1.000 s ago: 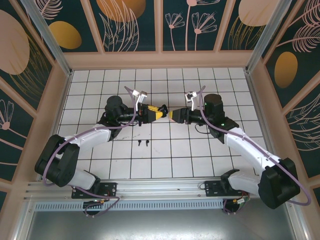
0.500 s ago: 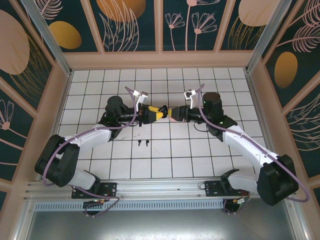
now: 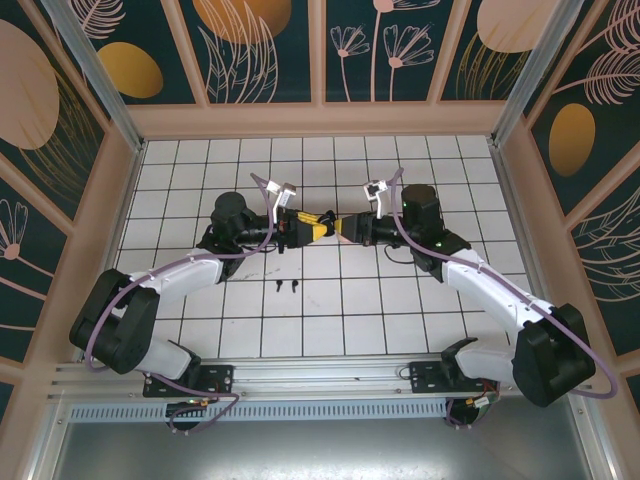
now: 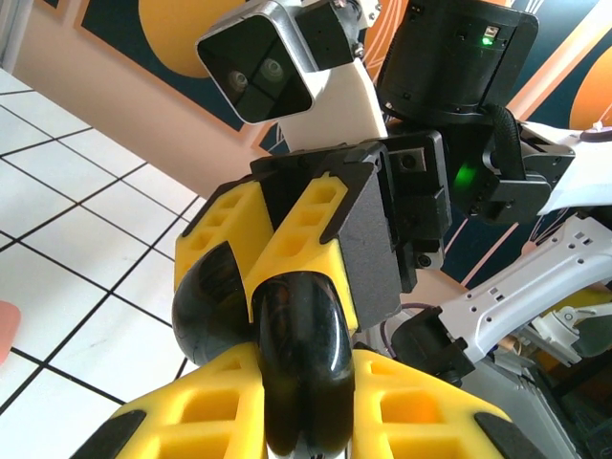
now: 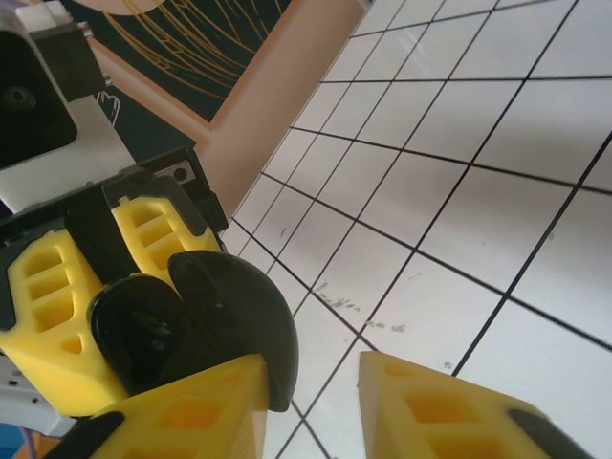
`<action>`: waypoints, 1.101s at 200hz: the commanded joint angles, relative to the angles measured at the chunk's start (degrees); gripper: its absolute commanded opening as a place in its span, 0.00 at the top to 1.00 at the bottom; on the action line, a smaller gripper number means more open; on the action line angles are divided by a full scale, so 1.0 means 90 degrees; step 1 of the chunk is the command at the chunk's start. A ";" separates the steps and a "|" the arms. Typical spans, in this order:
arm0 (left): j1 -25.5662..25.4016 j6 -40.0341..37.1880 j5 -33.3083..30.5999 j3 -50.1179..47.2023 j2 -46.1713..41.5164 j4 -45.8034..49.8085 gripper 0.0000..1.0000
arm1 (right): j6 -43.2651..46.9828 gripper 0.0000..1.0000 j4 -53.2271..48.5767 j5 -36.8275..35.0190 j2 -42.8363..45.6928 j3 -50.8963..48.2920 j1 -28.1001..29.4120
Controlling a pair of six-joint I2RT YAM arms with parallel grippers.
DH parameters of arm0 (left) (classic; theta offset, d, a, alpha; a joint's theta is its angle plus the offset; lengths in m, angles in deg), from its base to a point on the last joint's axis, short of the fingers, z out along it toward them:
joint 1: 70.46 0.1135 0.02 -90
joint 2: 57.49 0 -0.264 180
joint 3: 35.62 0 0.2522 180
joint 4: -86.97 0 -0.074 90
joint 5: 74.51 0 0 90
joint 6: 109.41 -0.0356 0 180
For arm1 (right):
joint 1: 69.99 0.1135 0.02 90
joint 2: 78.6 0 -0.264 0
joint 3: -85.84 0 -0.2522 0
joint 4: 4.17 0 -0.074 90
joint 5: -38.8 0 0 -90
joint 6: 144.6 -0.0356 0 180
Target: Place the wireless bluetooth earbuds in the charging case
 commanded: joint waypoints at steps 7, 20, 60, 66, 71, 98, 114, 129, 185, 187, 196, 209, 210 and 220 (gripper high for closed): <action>-0.0060 0.0051 0.0095 0.0155 0.0016 -0.0312 1.00 | 0.0031 0.78 0.0128 -0.0060 -0.0008 0.0181 0.0040; -0.0078 0.0053 0.0095 0.0155 0.0026 -0.0304 1.00 | 0.0011 0.84 0.0143 -0.0073 -0.0003 0.0192 0.0044; -0.0130 -0.0100 -0.0085 0.0194 0.0065 -0.0011 0.86 | -0.0074 1.00 0.0090 -0.0051 0.0007 0.0302 0.0053; -0.0138 -0.0159 -0.0142 0.0194 0.0065 0.0100 0.80 | -0.0081 1.00 0.0072 -0.0062 0.0003 0.0309 0.0059; -0.0132 -0.0212 -0.0180 0.0204 0.0065 0.0186 0.75 | -0.0081 1.00 0.0061 -0.0085 0.0010 0.0303 0.0055; -0.0128 -0.0654 -0.0515 0.0312 0.0044 0.0905 0.45 | 0.0072 1.00 -0.0186 -0.0322 0.0048 0.0270 0.0055; -0.0119 -0.1226 -0.0793 0.0470 -0.0093 0.1734 0.40 | 0.0330 1.00 -0.0553 -0.0553 0.0093 0.0296 0.0040; -0.0085 -0.1796 -0.0968 0.0674 -0.0276 0.2569 0.37 | 0.0702 1.00 -0.1046 -0.0853 0.0146 0.0388 0.0027; -0.0011 -0.3717 -0.1265 0.2028 -0.0393 0.5625 0.34 | 0.2300 1.00 -0.2684 -0.2408 -0.0006 0.0961 0.0145; -0.0011 -0.3752 -0.1261 0.2076 -0.0377 0.5703 0.34 | 0.2363 1.00 -0.2724 -0.2454 -0.0012 0.0984 0.0165; -0.0011 -0.3934 -0.1253 0.2274 -0.0292 0.6042 0.34 | 0.2636 1.00 -0.2859 -0.2647 -0.0037 0.1057 0.0248; -0.0011 -0.4161 -0.1210 0.2528 -0.0149 0.6452 0.34 | 0.2970 1.00 -0.2945 -0.2977 -0.0037 0.1149 0.0378; -0.0011 -0.4169 -0.1213 0.2553 -0.0135 0.6483 0.34 | 0.2990 1.00 -0.2952 -0.2990 -0.0037 0.1149 0.0392; -0.0011 -0.4350 -0.1130 0.2760 -0.0009 0.6781 0.35 | 0.3140 1.00 -0.3017 -0.3046 -0.0056 0.1247 0.0414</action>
